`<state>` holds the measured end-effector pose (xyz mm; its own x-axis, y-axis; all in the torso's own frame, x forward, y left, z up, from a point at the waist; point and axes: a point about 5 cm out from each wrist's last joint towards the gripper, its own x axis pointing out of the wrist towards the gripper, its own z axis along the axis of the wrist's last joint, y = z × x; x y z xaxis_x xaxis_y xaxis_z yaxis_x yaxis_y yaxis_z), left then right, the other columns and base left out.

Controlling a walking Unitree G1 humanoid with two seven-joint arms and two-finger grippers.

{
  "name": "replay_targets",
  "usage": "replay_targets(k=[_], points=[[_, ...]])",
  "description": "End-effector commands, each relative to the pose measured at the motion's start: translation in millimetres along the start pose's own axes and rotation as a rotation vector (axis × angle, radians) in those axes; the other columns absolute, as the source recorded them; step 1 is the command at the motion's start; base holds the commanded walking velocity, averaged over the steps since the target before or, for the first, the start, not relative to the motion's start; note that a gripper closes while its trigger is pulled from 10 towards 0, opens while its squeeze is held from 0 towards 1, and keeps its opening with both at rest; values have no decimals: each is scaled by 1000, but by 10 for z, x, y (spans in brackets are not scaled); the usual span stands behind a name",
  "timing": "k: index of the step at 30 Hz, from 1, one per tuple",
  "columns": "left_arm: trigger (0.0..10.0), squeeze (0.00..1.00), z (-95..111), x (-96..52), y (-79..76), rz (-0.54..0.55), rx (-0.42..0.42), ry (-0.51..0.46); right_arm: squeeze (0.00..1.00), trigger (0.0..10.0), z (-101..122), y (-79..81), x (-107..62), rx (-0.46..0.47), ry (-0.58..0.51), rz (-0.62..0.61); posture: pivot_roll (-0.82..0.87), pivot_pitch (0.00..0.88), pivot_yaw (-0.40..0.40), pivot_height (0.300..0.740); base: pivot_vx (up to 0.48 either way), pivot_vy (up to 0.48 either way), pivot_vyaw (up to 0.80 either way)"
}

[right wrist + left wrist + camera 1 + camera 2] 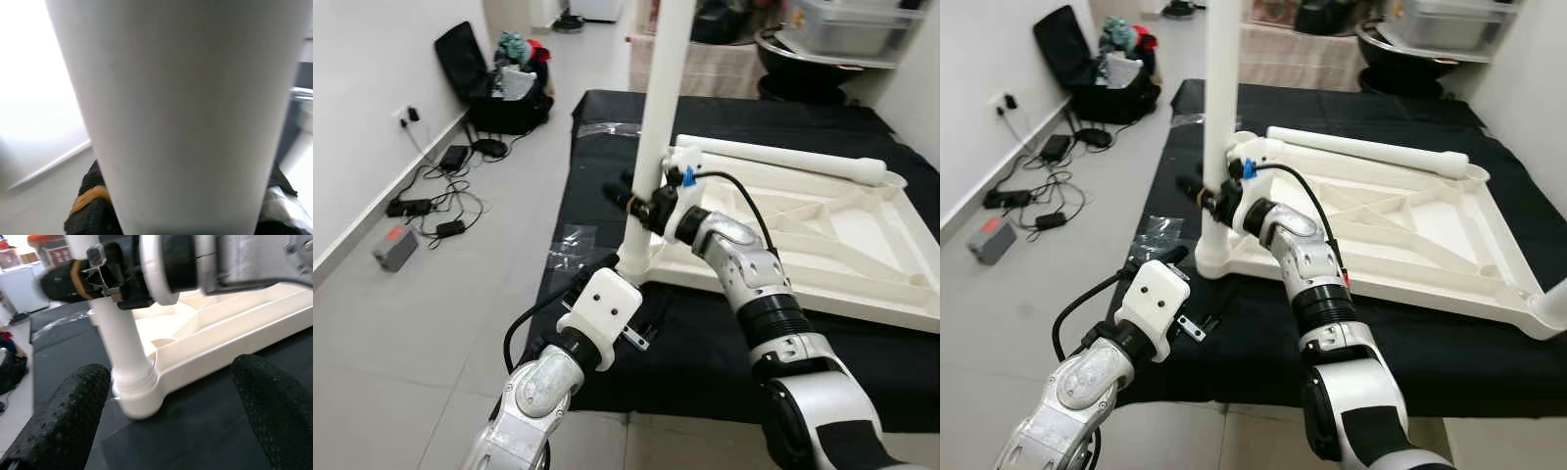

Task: Building children table

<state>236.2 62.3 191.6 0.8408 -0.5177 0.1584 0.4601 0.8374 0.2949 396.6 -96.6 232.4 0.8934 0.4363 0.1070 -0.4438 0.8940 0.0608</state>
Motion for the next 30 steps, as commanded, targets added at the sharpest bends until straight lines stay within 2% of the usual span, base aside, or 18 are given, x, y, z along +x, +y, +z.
replay_targets(k=[1,2,4,6,11,12,14,15,17,18,21,22,23,24,25,27,28,30], points=[[10000,0,-25,-10,-9,-2,2,8,0,0,-88,-334,-119,27,66,-318,98,108,-75,740,0,0,0],[10000,0,-25,-10,-9,-2,2,8,0,0,-88,-334,-119,27,66,-318,98,108,-75,740,0,0,0],[10000,0,-24,-3,-14,0,1,7,0,0,-102,-463,-278,6,52,-607,96,108,-72,740,0,0,0],[10000,0,-24,0,-19,-1,1,7,0,0,-88,-453,-438,-3,-3,-805,98,109,-72,740,0,0,0],[10000,0,-30,-1,-21,-2,1,10,0,0,-70,-211,-432,24,-52,-820,99,110,-72,740,0,0,0],[10000,0,-32,-3,-19,-2,2,11,0,3176,-68,-135,-395,31,-50,-811,100,111,-73,740,0,0,0],[10000,0,-32,-3,-19,-2,2,11,0,3176,-68,-135,-395,31,-50,-811,100,111,-73,740,0,0,0],[10000,0,-33,-4,-17,-2,2,11,0,10000,-67,-84,-369,36,-47,-803,100,111,-73,740,0,0,0],[10000,0,-33,-6,-17,-1,1,11,0,10000,-56,-23,-341,35,-48,-779,98,110,-72,740,0,0,0],[10000,0,-36,-10,-16,-3,3,13,1000,10000,-23,18,-310,31,-77,-731,100,110,-76,740,0,0,0],[10000,0,-40,-13,-13,-2,4,15,1000,10000,77,-11,-319,-14,-149,-719,100,109,-74,740,0,0,0],[10000,0,-39,-12,-8,1,3,14,302,10000,116,-57,-312,-9,-176,-701,100,109,-74,740,0,0,0],[10000,0,-38,-10,-4,3,3,13,0,10000,151,-102,-300,-11,-196,-677,100,109,-74,740,0,0,0],[10000,0,-37,-5,0,3,6,11,0,10000,199,-157,-203,39,-210,-500,100,108,-72,740,0,0,0],[10000,0,-37,-4,1,2,6,11,0,10000,213,-167,-171,47,-210,-426,100,108,-72,740,0,0,0],[10000,0,-37,-3,2,2,6,11,0,10000,221,-170,-154,52,-210,-384,100,108,-72,740,0,0,0],[10000,0,-37,-1,6,3,6,10,0,10000,188,-143,-124,84,-163,-208,100,105,-73,740,0,0,0],[10000,0,-37,2,10,4,7,9,0,10000,152,-97,-117,134,-116,-5,100,105,-73,740,0,0,0]])
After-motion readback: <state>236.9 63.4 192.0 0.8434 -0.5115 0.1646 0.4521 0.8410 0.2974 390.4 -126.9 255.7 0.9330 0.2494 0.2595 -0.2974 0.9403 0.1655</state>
